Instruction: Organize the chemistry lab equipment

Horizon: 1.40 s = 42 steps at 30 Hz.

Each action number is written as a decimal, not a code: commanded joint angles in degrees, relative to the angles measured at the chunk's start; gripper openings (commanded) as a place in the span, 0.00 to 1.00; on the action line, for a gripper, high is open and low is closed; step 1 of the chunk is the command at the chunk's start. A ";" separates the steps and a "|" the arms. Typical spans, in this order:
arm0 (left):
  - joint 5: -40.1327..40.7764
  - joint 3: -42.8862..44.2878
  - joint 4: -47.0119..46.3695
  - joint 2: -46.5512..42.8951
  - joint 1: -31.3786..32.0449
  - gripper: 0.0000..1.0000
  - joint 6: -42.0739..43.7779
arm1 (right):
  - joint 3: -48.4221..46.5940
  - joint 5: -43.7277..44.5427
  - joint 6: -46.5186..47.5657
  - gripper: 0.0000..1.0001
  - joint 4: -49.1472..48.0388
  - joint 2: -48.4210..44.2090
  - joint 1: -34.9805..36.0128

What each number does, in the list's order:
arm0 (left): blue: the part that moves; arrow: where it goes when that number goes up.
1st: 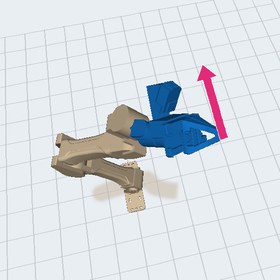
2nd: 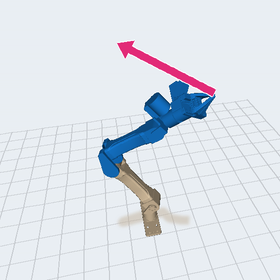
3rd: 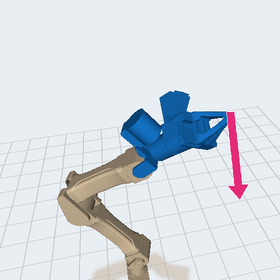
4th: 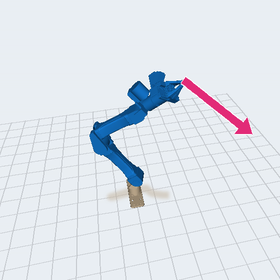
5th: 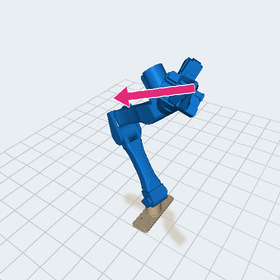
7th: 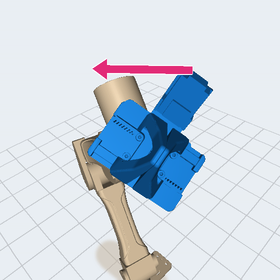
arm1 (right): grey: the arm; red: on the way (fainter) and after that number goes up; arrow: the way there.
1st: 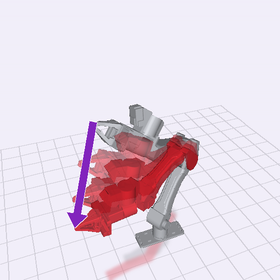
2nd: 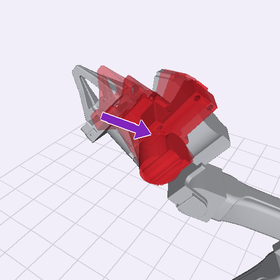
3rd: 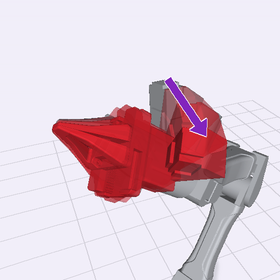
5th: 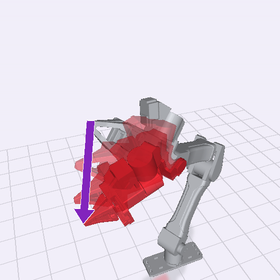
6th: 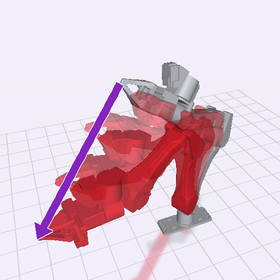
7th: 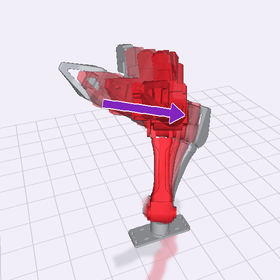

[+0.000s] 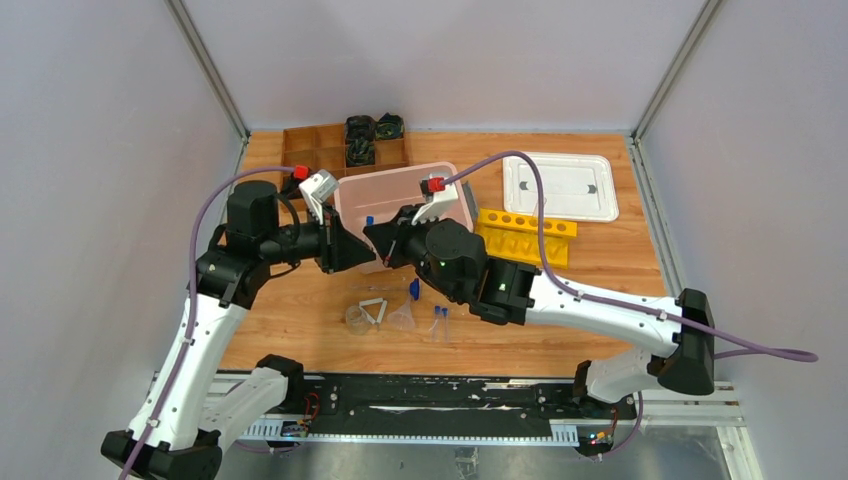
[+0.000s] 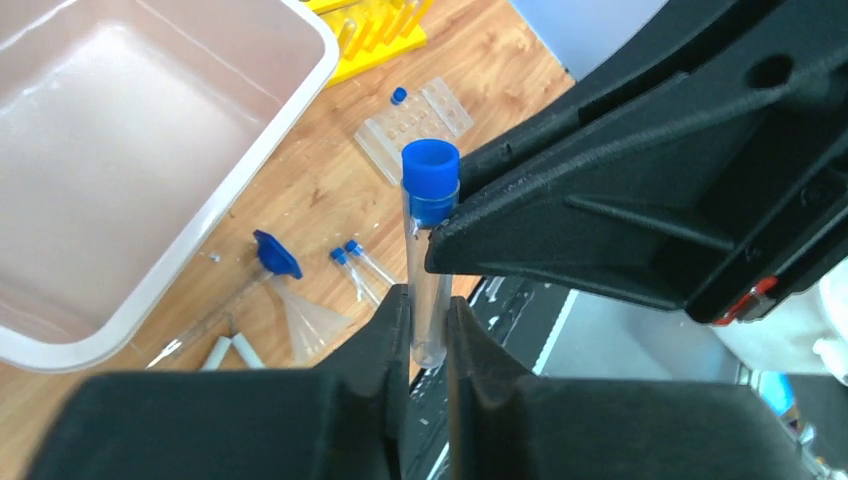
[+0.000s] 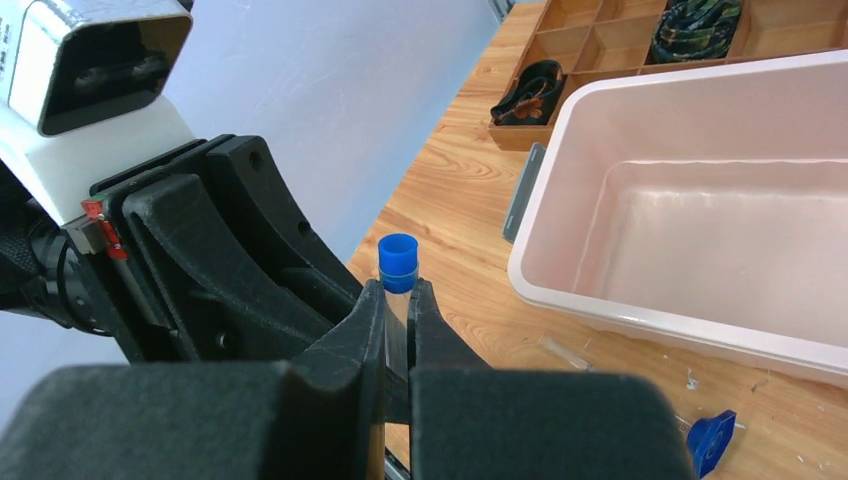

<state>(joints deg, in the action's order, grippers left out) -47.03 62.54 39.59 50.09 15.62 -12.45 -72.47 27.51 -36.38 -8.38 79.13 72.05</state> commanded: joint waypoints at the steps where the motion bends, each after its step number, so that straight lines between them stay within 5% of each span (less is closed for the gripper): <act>1: -0.82 -0.11 -0.17 -0.40 0.20 0.07 2.96 | -2.15 3.58 -0.39 0.11 -0.29 -0.08 0.37; 6: -1.98 0.53 4.24 -0.96 0.20 0.03 11.68 | -8.35 -14.60 -4.53 0.36 14.38 2.24 -7.86; 13: 0.11 1.52 7.71 -2.04 0.19 0.03 20.91 | -18.60 -35.35 0.38 0.42 28.44 8.06 -12.28; 34: 7.37 1.50 10.59 -2.89 0.20 0.01 30.07 | -22.12 -42.08 -0.95 0.45 32.99 11.24 -13.34; 42: 6.34 1.36 11.21 -3.47 0.21 0.01 30.89 | -23.94 -41.26 -1.14 0.39 32.67 13.45 -13.34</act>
<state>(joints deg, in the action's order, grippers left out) -39.29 62.46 51.27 47.57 15.59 16.62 -93.93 -13.89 -37.41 23.44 92.05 59.13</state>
